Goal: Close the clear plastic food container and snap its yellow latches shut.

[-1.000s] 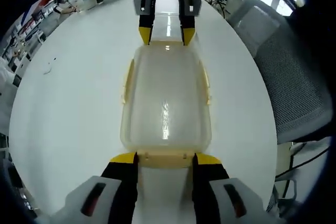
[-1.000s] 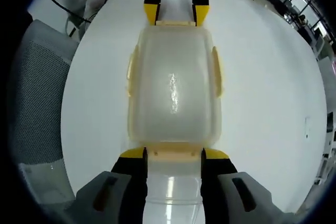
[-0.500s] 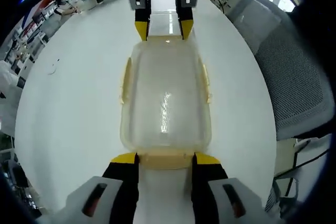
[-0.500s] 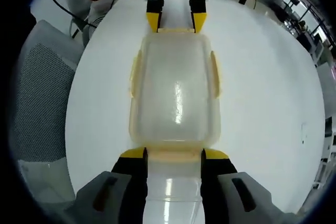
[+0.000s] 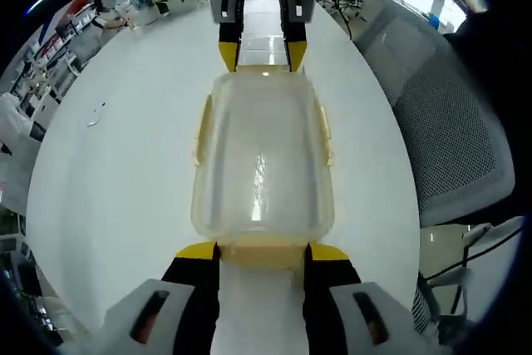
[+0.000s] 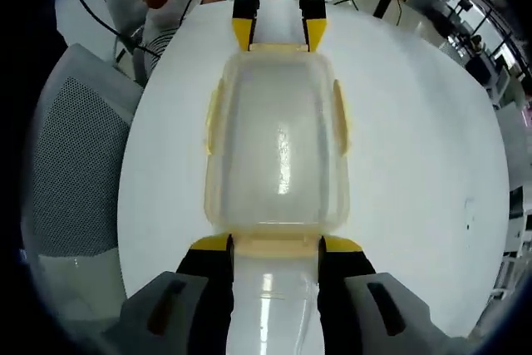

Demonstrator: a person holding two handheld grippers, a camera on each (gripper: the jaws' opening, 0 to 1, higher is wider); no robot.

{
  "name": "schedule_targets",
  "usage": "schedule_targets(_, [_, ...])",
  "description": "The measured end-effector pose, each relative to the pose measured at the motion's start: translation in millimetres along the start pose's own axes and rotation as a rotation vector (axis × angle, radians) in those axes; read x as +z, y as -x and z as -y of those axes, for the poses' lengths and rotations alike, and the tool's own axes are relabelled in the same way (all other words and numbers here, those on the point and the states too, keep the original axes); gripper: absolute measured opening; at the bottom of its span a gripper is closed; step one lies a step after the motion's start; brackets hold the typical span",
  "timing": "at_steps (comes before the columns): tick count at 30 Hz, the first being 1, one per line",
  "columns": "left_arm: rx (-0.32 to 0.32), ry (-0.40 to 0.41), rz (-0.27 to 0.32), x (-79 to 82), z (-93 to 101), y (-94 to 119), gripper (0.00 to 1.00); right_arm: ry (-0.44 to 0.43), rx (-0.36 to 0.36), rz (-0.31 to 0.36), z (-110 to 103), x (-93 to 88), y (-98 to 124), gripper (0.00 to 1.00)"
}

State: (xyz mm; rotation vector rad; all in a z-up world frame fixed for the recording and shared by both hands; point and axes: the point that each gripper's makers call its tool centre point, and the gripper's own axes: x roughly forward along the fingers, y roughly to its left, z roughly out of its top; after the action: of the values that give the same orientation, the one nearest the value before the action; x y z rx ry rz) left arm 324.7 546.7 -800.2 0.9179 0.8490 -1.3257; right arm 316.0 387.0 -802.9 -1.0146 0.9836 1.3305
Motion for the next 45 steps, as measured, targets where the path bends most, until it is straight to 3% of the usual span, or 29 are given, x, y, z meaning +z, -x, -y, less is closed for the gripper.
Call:
schedule_targets(12, [0.016, -0.004, 0.016, 13.2, -6.6, 14, 0.34, 0.003, -0.021, 0.003, 6, -1.8, 18, 0.36])
schedule_targets(23, [0.026, 0.006, 0.008, 29.8, -2.6, 13, 0.34, 0.017, -0.022, -0.001, 3, -13.5, 28, 0.36])
schedule_targets(34, [0.036, 0.022, -0.003, 57.5, 3.2, 7, 0.34, 0.03, -0.014, -0.01, 0, -39.1, 41, 0.36])
schedule_targets(45, [0.032, 0.02, -0.009, 92.3, 5.4, -5, 0.34, 0.025, -0.012, -0.011, -3, -76.5, 52, 0.36])
